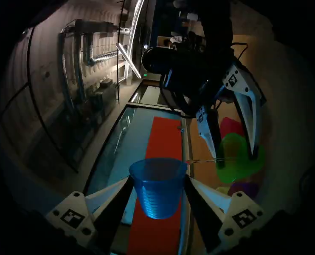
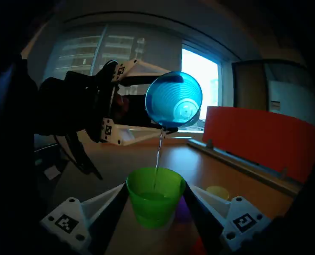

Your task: Pour water

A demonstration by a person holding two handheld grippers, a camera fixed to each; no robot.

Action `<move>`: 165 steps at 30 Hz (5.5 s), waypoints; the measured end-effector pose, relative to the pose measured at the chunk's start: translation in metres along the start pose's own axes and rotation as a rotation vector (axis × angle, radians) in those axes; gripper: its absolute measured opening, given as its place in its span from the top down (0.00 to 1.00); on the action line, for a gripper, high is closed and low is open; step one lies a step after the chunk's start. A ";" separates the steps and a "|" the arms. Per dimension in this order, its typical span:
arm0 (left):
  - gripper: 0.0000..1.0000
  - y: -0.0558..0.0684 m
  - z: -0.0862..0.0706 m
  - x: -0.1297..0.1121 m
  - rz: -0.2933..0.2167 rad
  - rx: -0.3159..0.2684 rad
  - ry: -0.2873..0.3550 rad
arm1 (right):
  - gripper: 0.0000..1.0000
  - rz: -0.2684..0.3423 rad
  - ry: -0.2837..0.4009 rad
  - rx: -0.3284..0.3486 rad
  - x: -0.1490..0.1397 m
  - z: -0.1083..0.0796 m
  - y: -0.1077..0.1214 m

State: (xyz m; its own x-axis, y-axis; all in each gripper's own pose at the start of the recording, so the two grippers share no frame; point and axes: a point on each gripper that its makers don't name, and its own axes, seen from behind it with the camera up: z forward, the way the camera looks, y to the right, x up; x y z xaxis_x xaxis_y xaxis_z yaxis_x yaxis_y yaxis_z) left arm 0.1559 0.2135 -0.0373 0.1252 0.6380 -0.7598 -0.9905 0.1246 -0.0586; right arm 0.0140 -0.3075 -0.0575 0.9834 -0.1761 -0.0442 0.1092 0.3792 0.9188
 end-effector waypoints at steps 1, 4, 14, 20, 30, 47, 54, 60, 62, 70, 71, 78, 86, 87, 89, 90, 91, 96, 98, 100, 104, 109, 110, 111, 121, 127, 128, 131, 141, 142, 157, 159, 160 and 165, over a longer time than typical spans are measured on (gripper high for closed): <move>0.16 0.000 0.000 0.000 0.001 0.000 0.000 | 0.10 0.000 0.000 0.000 0.000 0.000 0.000; 0.16 0.000 0.000 0.001 0.006 -0.002 0.003 | 0.10 0.000 0.000 -0.001 0.000 0.000 0.000; 0.16 0.000 0.000 0.002 0.027 -0.005 0.005 | 0.10 0.002 0.002 -0.001 -0.001 -0.001 0.001; 0.16 -0.001 0.000 -0.001 0.040 -0.005 -0.001 | 0.10 0.003 0.002 -0.002 -0.001 0.001 0.000; 0.16 -0.002 -0.002 -0.003 0.069 -0.003 -0.005 | 0.10 0.008 0.002 -0.002 -0.002 0.001 0.001; 0.16 -0.003 -0.001 -0.005 0.089 0.000 -0.009 | 0.10 0.008 -0.001 0.000 -0.003 0.001 0.000; 0.16 -0.004 -0.001 -0.006 0.101 -0.001 -0.011 | 0.10 0.008 0.002 0.000 -0.002 0.001 -0.001; 0.16 -0.002 -0.001 -0.003 0.104 -0.003 -0.009 | 0.10 0.007 -0.001 0.000 -0.003 0.002 -0.001; 0.16 -0.003 -0.001 -0.003 0.104 -0.001 -0.009 | 0.10 0.007 0.000 0.000 -0.003 0.002 -0.001; 0.16 -0.001 0.000 0.000 0.123 -0.006 -0.005 | 0.10 0.005 0.001 -0.001 -0.003 0.001 0.001; 0.16 0.000 0.000 0.000 0.125 -0.008 -0.005 | 0.10 0.005 0.001 0.000 -0.003 0.001 0.001; 0.16 0.001 -0.001 0.000 0.124 -0.009 -0.005 | 0.10 0.005 0.000 -0.001 -0.003 0.000 0.001; 0.16 0.000 0.000 0.002 0.124 -0.005 -0.003 | 0.10 0.005 0.000 -0.002 -0.002 0.000 0.001; 0.16 0.000 0.000 0.002 0.124 -0.006 -0.003 | 0.10 0.005 0.000 -0.002 -0.002 0.000 0.001; 0.16 0.000 0.000 0.002 0.125 -0.005 -0.003 | 0.09 0.004 0.000 -0.002 -0.003 0.001 0.001; 0.16 0.000 0.000 0.002 0.125 -0.005 -0.002 | 0.09 0.003 0.000 -0.002 -0.003 0.001 0.001; 0.16 0.000 0.000 0.002 0.125 -0.005 -0.003 | 0.10 0.003 0.000 -0.002 -0.003 0.001 0.001; 0.16 0.001 -0.001 0.002 0.124 -0.006 -0.002 | 0.10 0.004 -0.001 -0.002 -0.003 0.002 0.001; 0.16 0.001 -0.002 0.003 0.122 -0.005 -0.001 | 0.10 0.004 0.000 -0.002 -0.003 0.002 0.001; 0.16 0.001 -0.002 0.003 0.121 -0.005 -0.001 | 0.10 0.004 -0.001 -0.002 -0.002 0.002 0.001; 0.16 0.001 -0.002 0.003 0.123 -0.005 -0.002 | 0.10 0.004 0.000 -0.003 -0.002 0.002 0.000; 0.16 0.001 -0.002 0.003 0.119 -0.004 -0.002 | 0.10 0.004 0.000 -0.003 -0.001 0.002 -0.001; 0.16 0.000 -0.002 0.003 0.118 -0.003 -0.002 | 0.10 0.004 0.000 -0.003 -0.001 0.002 -0.001; 0.16 0.000 -0.002 0.003 0.117 -0.002 -0.002 | 0.10 0.004 0.000 -0.004 -0.001 0.002 -0.001; 0.16 -0.002 -0.002 -0.001 0.056 0.008 -0.010 | 0.10 0.004 0.003 -0.008 0.001 0.000 -0.001; 0.16 -0.005 -0.002 -0.006 -0.029 0.023 -0.022 | 0.10 0.004 0.006 -0.013 0.003 -0.001 0.000; 0.16 -0.006 -0.001 -0.006 -0.043 0.026 -0.024 | 0.10 0.004 0.007 -0.013 0.003 -0.001 0.000; 0.16 -0.008 -0.001 -0.009 -0.111 0.035 -0.031 | 0.10 0.003 0.009 -0.015 0.004 -0.002 -0.001; 0.16 -0.010 0.001 -0.019 -0.326 0.062 -0.056 | 0.10 -0.003 0.014 -0.019 0.007 -0.007 -0.001; 0.16 -0.010 0.001 -0.019 -0.343 0.064 -0.056 | 0.09 -0.003 0.015 -0.020 0.007 -0.007 -0.001; 0.16 -0.008 -0.006 -0.024 -0.536 0.075 -0.070 | 0.10 -0.007 0.023 -0.022 0.011 -0.008 -0.003; 0.16 -0.008 -0.006 -0.024 -0.582 0.080 -0.070 | 0.10 -0.009 0.023 -0.023 0.012 -0.008 -0.003; 0.16 -0.008 -0.006 -0.025 -0.607 0.083 -0.070 | 0.10 -0.009 0.023 -0.022 0.012 -0.008 -0.003; 0.16 -0.008 -0.008 -0.030 -0.743 0.097 -0.073 | 0.10 -0.009 0.025 -0.024 0.012 -0.008 -0.003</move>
State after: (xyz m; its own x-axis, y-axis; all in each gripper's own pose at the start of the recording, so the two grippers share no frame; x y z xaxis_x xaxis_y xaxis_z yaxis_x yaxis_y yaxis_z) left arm 0.1594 0.1877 -0.0191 0.7655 0.4081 -0.4974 -0.6346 0.6064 -0.4791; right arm 0.0270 -0.3033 -0.0645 0.9856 -0.1572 -0.0621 0.1210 0.3996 0.9087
